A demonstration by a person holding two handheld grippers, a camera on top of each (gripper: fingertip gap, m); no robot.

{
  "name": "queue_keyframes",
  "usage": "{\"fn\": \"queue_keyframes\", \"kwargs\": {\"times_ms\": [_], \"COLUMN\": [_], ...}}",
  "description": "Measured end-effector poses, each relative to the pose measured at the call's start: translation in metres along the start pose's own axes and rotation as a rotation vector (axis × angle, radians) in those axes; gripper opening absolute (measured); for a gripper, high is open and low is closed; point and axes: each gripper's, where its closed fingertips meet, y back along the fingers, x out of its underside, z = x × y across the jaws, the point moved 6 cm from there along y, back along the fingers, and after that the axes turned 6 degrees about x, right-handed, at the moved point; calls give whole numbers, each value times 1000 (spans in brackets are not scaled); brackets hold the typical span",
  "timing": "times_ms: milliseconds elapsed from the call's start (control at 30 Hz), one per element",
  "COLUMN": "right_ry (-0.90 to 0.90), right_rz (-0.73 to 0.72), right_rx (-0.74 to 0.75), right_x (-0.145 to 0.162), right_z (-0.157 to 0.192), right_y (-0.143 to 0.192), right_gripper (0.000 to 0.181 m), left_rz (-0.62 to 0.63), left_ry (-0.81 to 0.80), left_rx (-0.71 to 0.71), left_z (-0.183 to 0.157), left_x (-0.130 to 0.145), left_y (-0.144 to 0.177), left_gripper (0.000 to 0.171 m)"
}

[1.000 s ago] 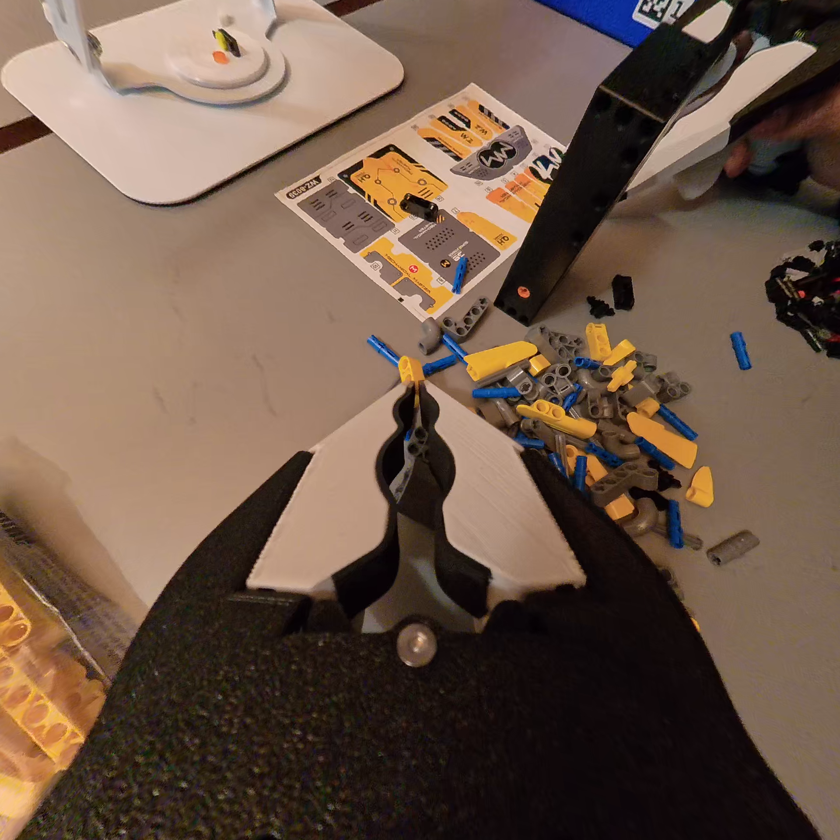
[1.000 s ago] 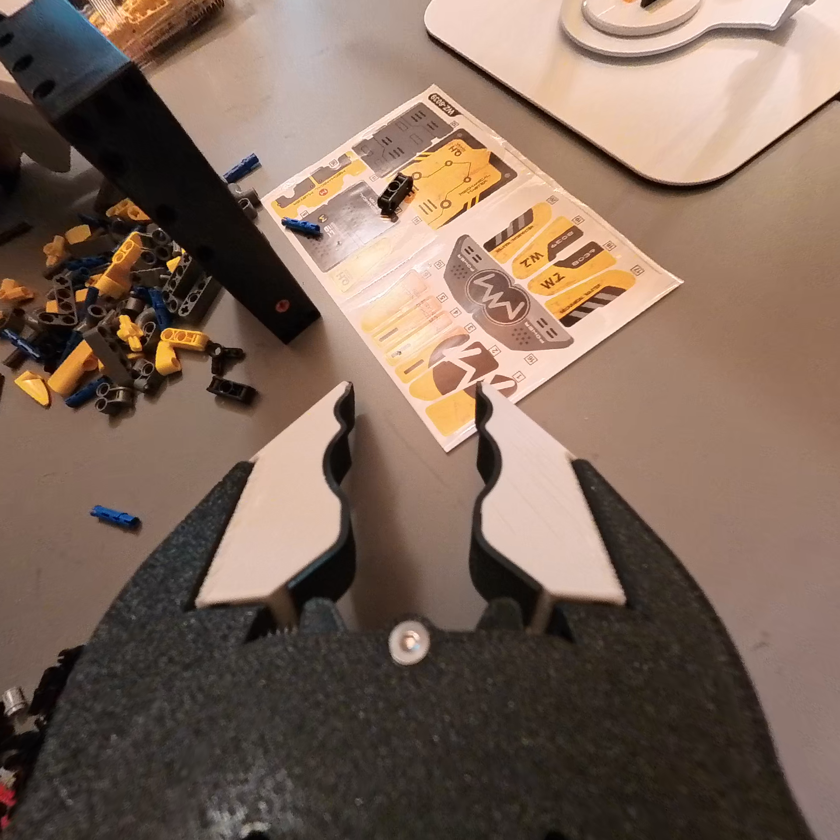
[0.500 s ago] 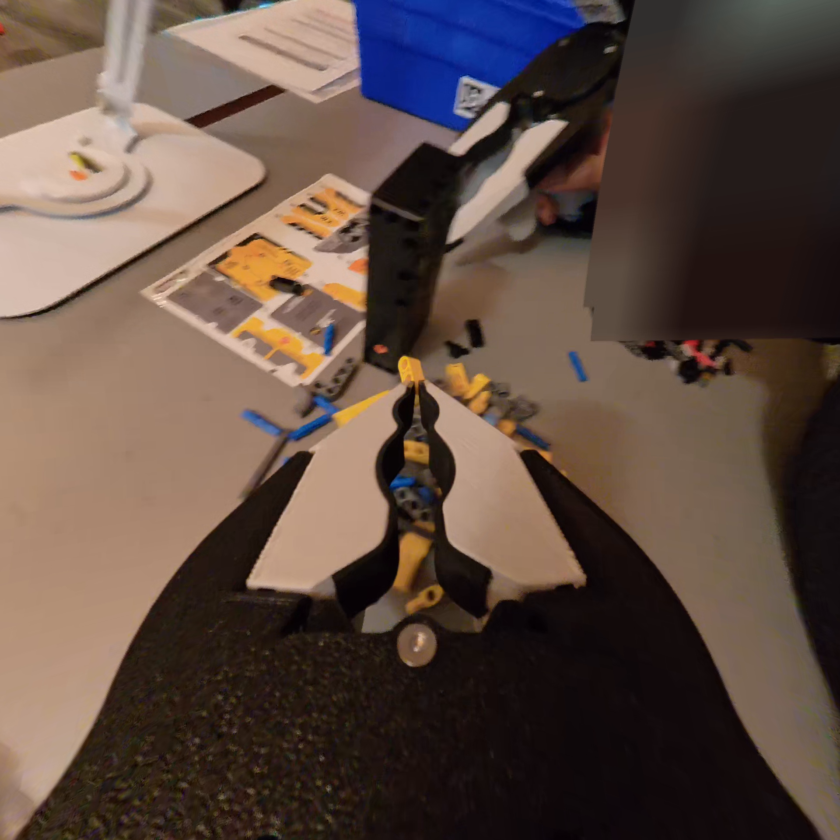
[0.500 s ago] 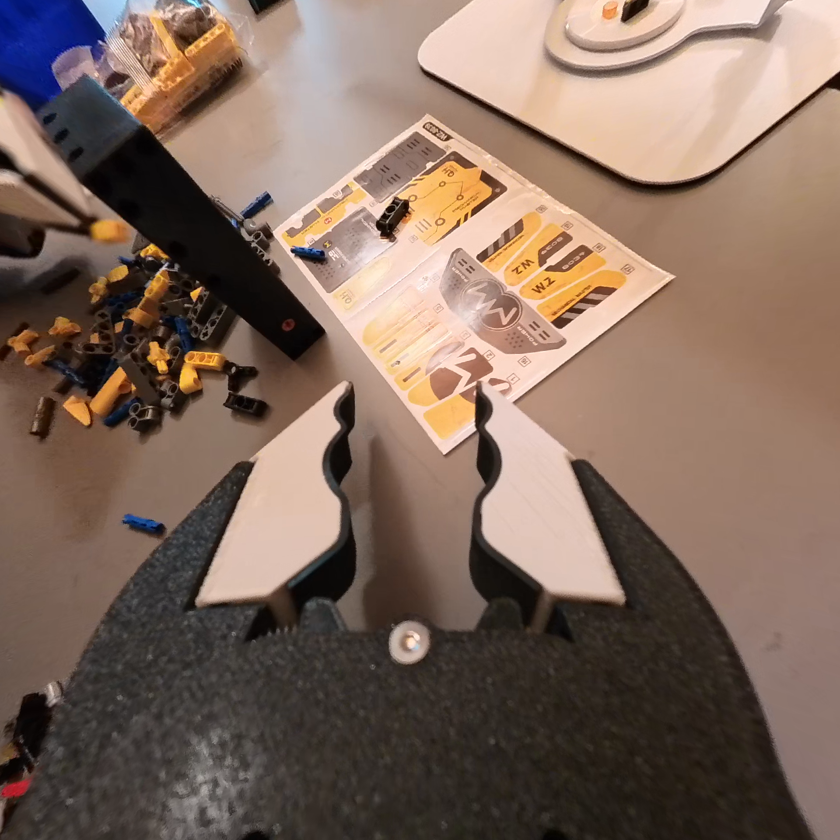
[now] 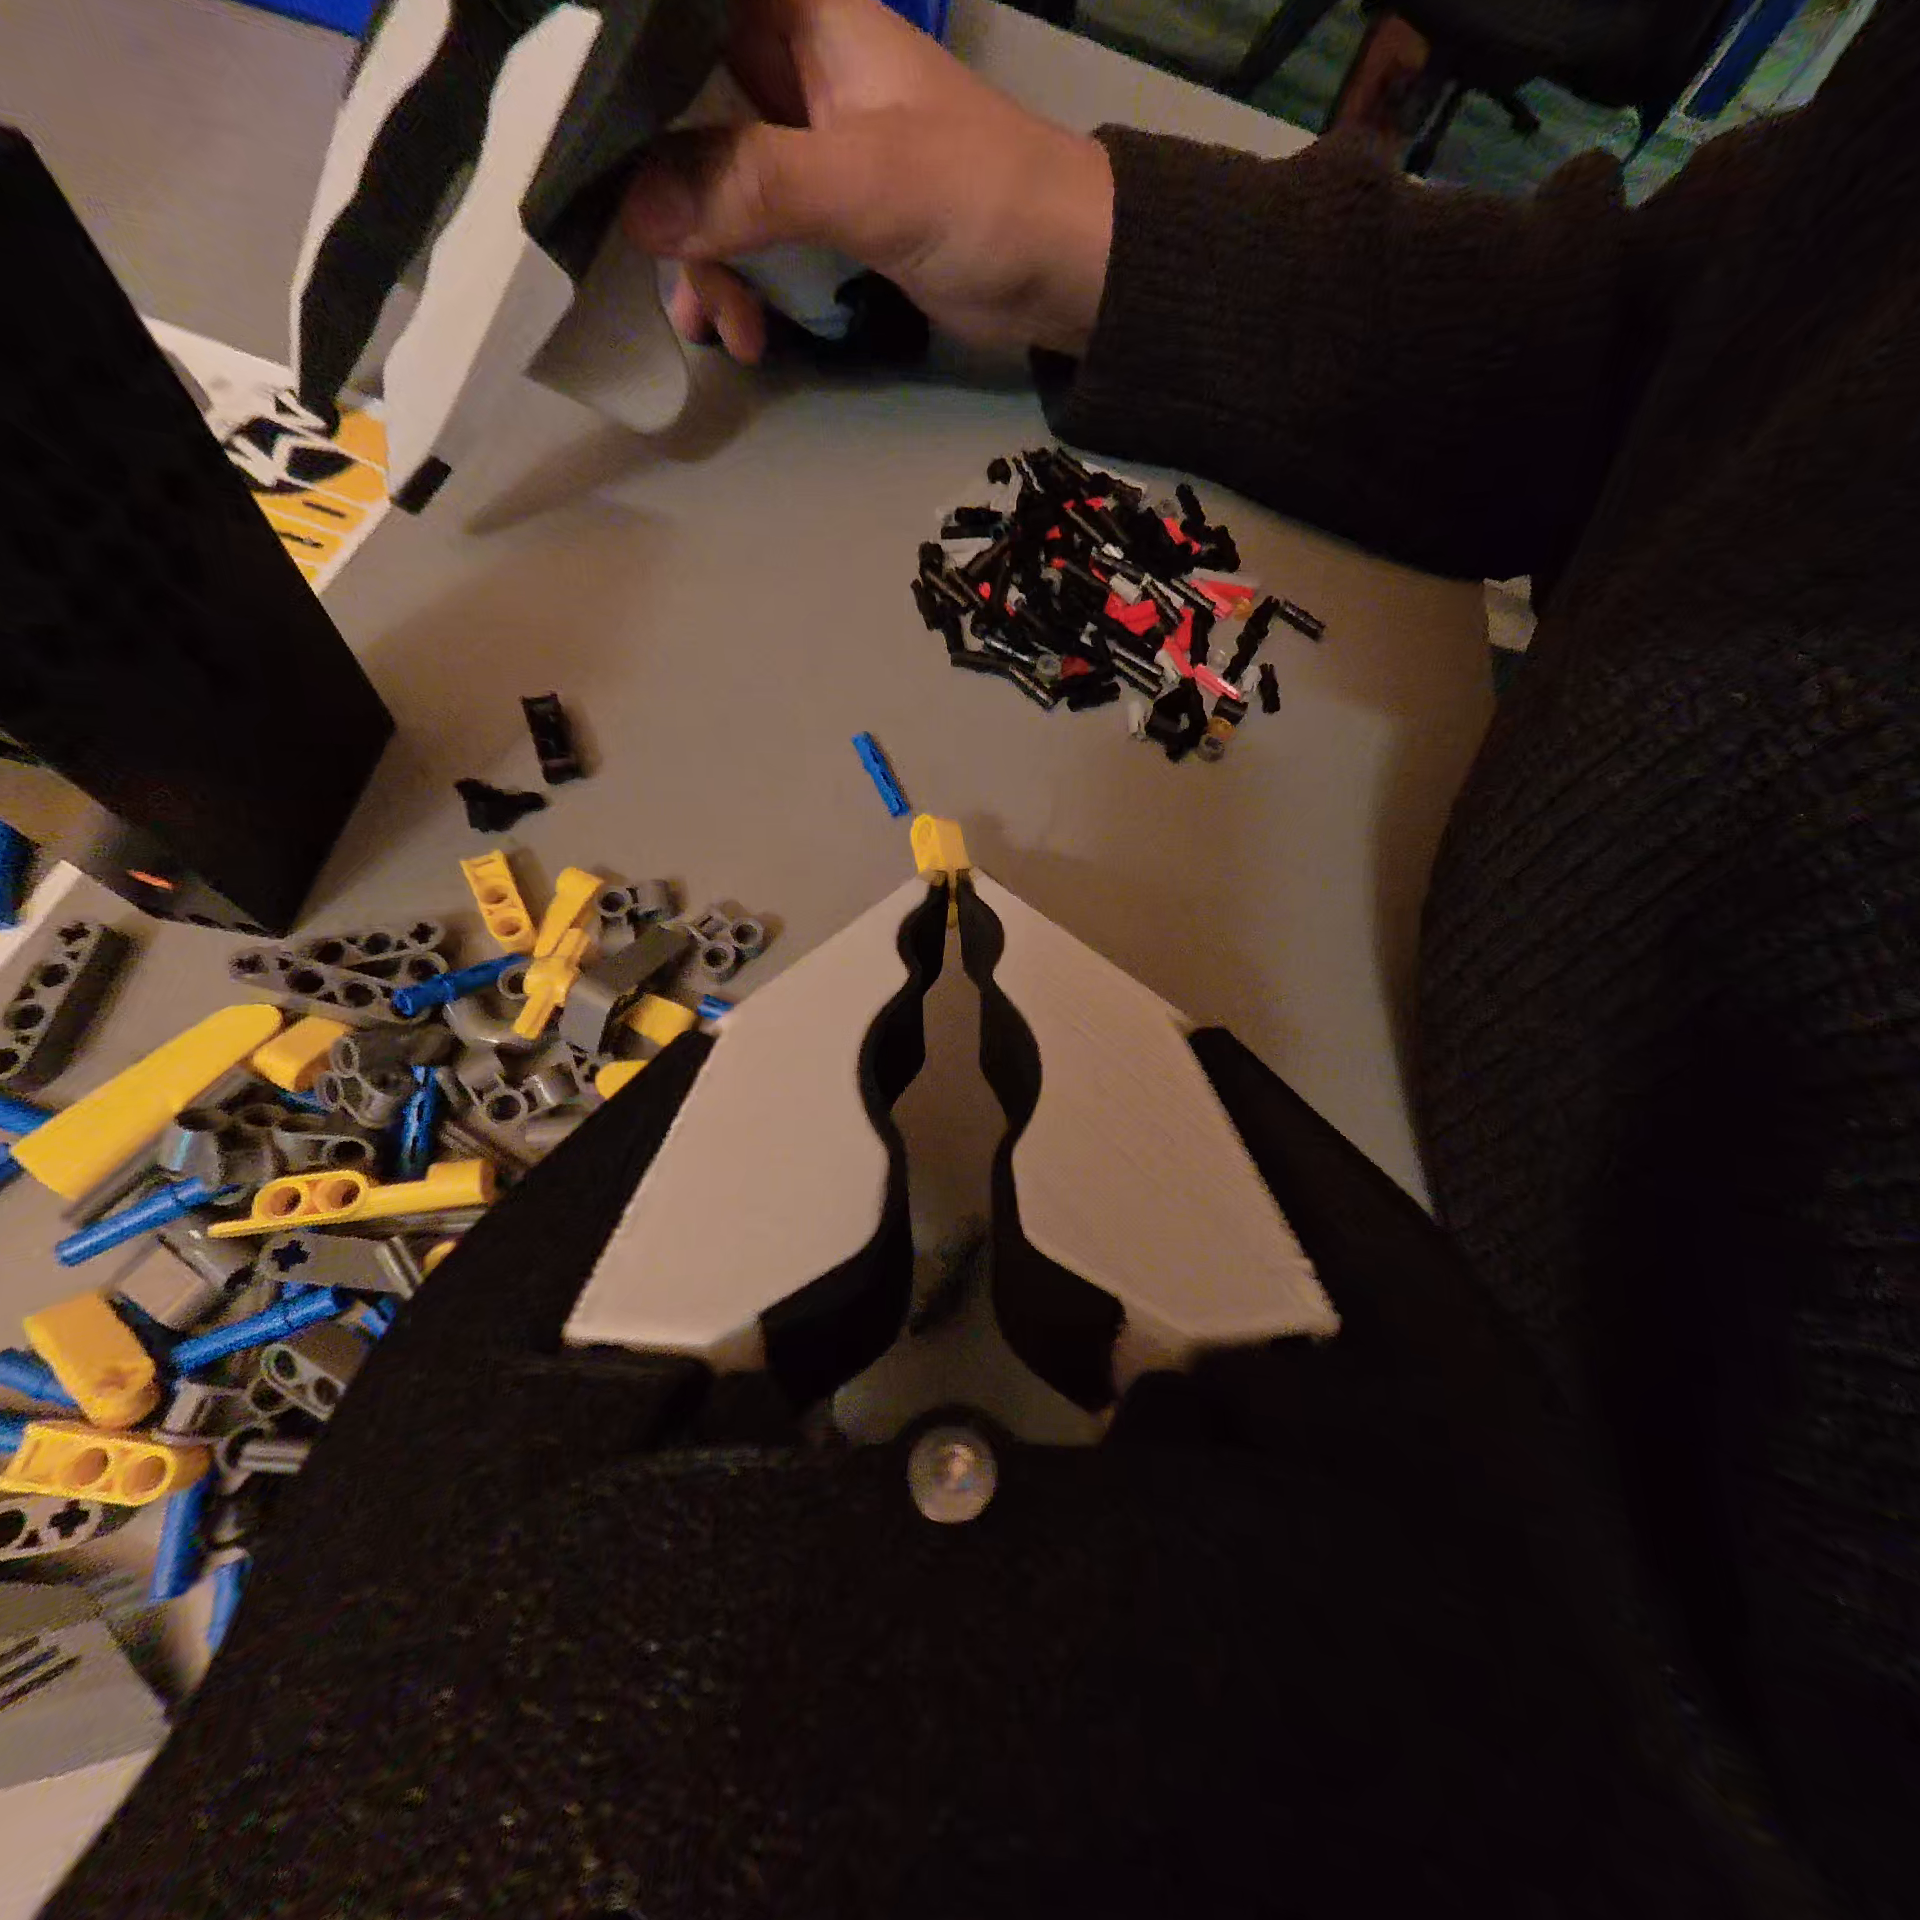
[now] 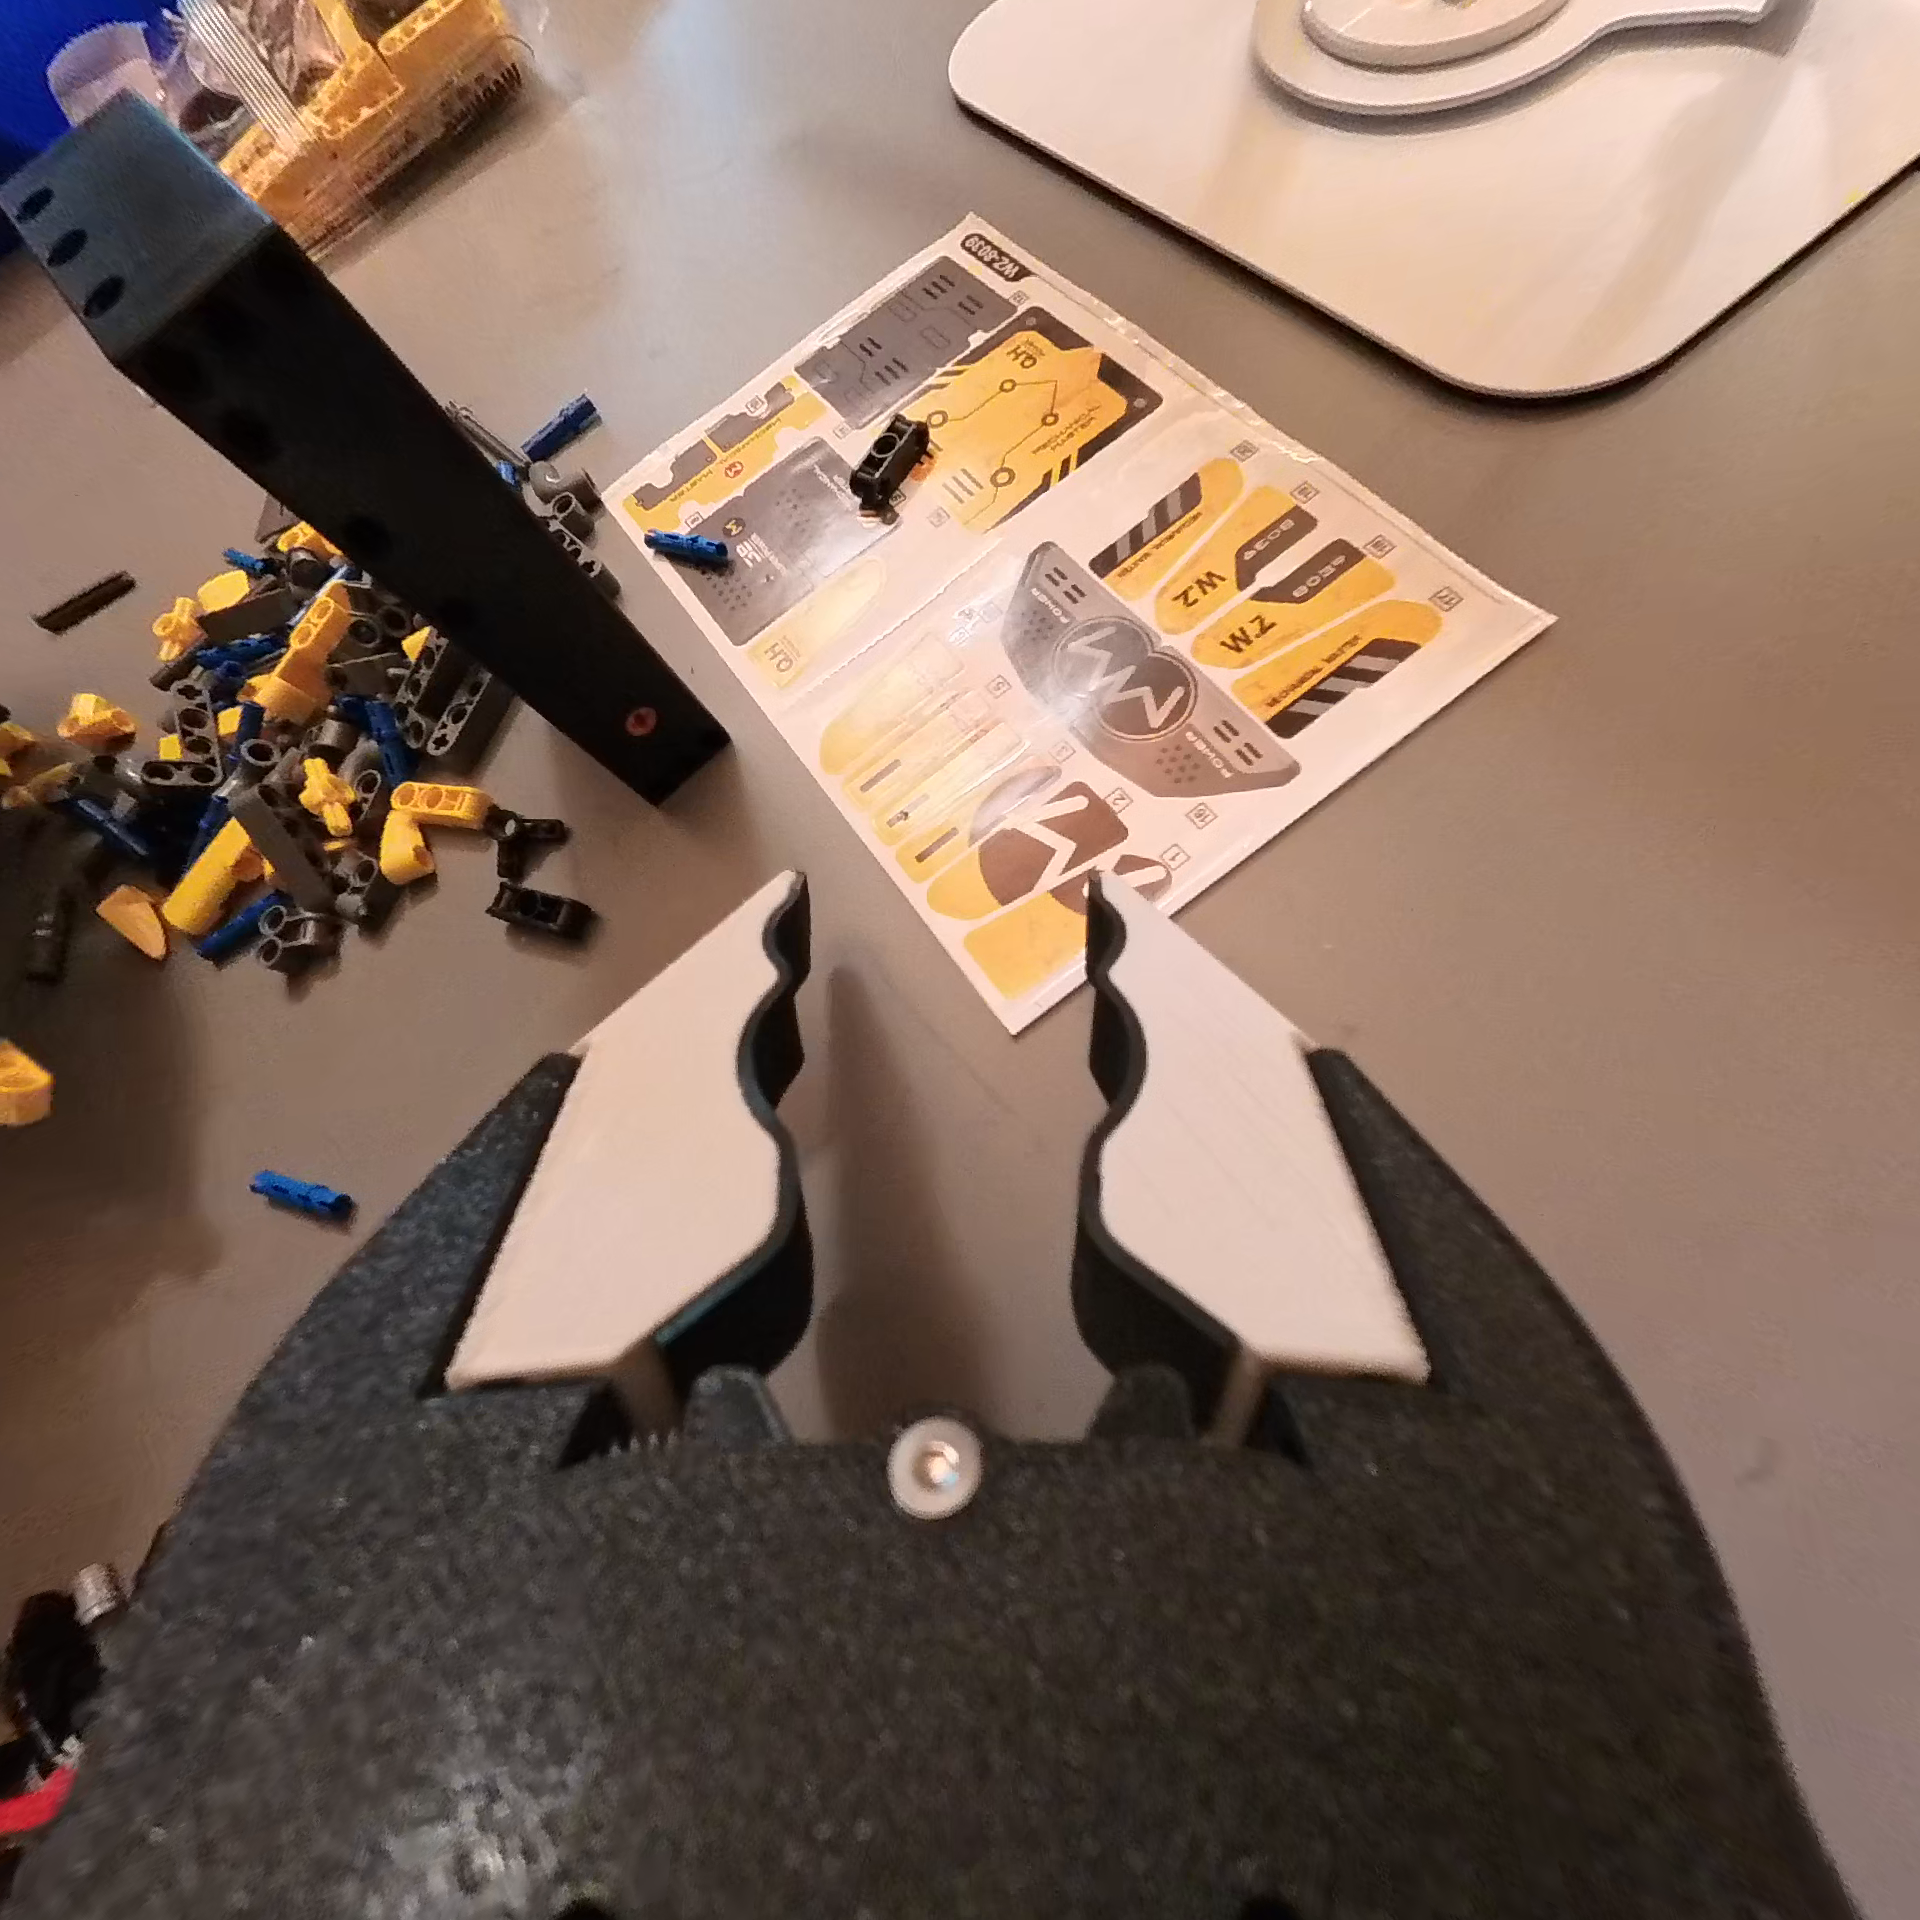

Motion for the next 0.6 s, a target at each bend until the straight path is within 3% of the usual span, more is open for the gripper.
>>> {"fn": "queue_keyframes", "kwargs": {"times_ms": [600], "right_ry": [3], "right_rz": [1], "right_rx": [-3], "right_x": [0], "right_z": [1], "right_y": [0], "right_gripper": [53], "left_rz": [114], "left_ry": [4], "left_rx": [-34], "left_z": [4], "left_x": [13], "left_y": [-8], "left_gripper": [1]}}
